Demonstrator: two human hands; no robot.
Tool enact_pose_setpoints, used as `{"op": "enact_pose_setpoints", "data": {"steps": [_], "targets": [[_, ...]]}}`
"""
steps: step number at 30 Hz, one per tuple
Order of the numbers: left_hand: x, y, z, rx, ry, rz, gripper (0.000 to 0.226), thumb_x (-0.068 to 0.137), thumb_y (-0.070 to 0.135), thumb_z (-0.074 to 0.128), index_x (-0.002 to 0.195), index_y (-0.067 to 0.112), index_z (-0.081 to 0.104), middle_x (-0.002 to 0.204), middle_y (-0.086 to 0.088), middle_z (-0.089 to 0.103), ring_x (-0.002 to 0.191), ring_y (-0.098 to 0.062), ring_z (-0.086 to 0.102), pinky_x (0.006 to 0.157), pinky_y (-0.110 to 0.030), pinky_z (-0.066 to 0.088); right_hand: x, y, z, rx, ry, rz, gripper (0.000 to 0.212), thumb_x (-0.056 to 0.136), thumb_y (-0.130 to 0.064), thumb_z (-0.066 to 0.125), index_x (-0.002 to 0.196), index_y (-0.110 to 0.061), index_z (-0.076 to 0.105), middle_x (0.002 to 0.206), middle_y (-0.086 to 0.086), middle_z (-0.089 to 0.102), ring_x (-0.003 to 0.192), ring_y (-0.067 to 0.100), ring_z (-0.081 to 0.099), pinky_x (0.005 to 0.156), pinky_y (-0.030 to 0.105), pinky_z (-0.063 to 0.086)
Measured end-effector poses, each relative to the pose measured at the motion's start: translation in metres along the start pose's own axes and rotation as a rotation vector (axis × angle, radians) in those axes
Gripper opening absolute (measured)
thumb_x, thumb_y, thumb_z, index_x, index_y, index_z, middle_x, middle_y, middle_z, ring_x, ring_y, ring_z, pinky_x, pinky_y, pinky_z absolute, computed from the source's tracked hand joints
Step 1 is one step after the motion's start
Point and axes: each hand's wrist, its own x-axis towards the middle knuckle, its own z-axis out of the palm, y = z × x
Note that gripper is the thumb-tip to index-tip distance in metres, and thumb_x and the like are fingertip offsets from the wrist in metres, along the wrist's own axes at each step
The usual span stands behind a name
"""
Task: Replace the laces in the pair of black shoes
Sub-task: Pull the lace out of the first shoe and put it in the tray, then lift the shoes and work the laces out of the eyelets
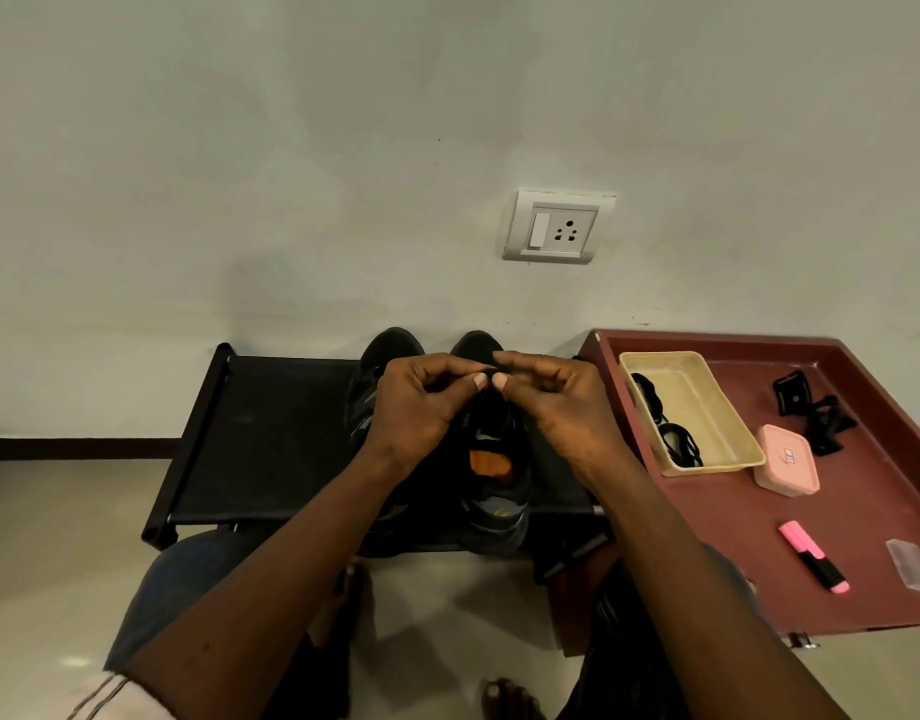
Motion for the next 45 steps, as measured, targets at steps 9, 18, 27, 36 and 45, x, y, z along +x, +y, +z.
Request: {"op": "enact_pose_setpoints", "data": {"steps": [9,18,27,36,45], "targets": [[0.004,-0.005,0.010,0.124,-0.061,0.086,0.019,0.095,0.011,0.072,0.113,0.012,0.079,0.101,0.002,0.080,0.095,-0.012,0.076,0.090,-0.040,0.062,-0.001,-0.003,-0.018,-0.294,0.080,-0.123,0.014,0.090,-0.013,0.080,0.099,-0.023,0.083,0.089,-0.011,0.079,0.088,0.004,0.075,0.080,0.019,0.059],[0.022,-0.024,0.009,0.687,-0.266,0.175,0.023,0.096,0.031,0.069,0.118,0.027,0.073,0.125,0.007,0.067,0.119,-0.014,0.058,0.105,-0.043,0.049,0.040,0.007,-0.166,-0.735,0.420,0.112,0.010,0.090,-0.014,0.079,0.100,-0.015,0.083,0.086,0.001,0.079,0.079,0.012,0.072,0.075,0.027,0.054],[0.034,-0.036,0.020,0.803,-0.333,0.174,0.026,0.097,0.038,0.065,0.121,0.033,0.070,0.136,0.010,0.061,0.131,-0.015,0.049,0.110,-0.042,0.043,0.110,0.046,-0.237,-1.135,0.325,0.305,0.016,0.089,-0.009,0.078,0.105,-0.007,0.082,0.097,0.014,0.078,0.083,0.022,0.069,0.068,0.029,0.048],[0.043,-0.045,0.017,0.815,-0.333,0.169,0.025,0.095,0.037,0.066,0.119,0.035,0.072,0.137,0.012,0.060,0.132,-0.016,0.048,0.109,-0.044,0.043,0.145,0.073,-0.242,-1.262,0.173,0.380,0.016,0.087,-0.003,0.079,0.102,-0.007,0.079,0.100,0.010,0.076,0.085,0.022,0.071,0.084,0.037,0.060],[0.038,-0.042,0.015,0.828,-0.315,0.221,0.027,0.095,0.033,0.068,0.122,0.032,0.071,0.136,0.013,0.060,0.129,-0.014,0.050,0.109,-0.037,0.041,0.131,0.070,-0.241,-1.418,0.200,0.277,0.022,0.091,-0.025,0.079,0.111,-0.017,0.072,0.118,0.007,0.069,0.104,0.027,0.067,0.074,0.032,0.048]]}}
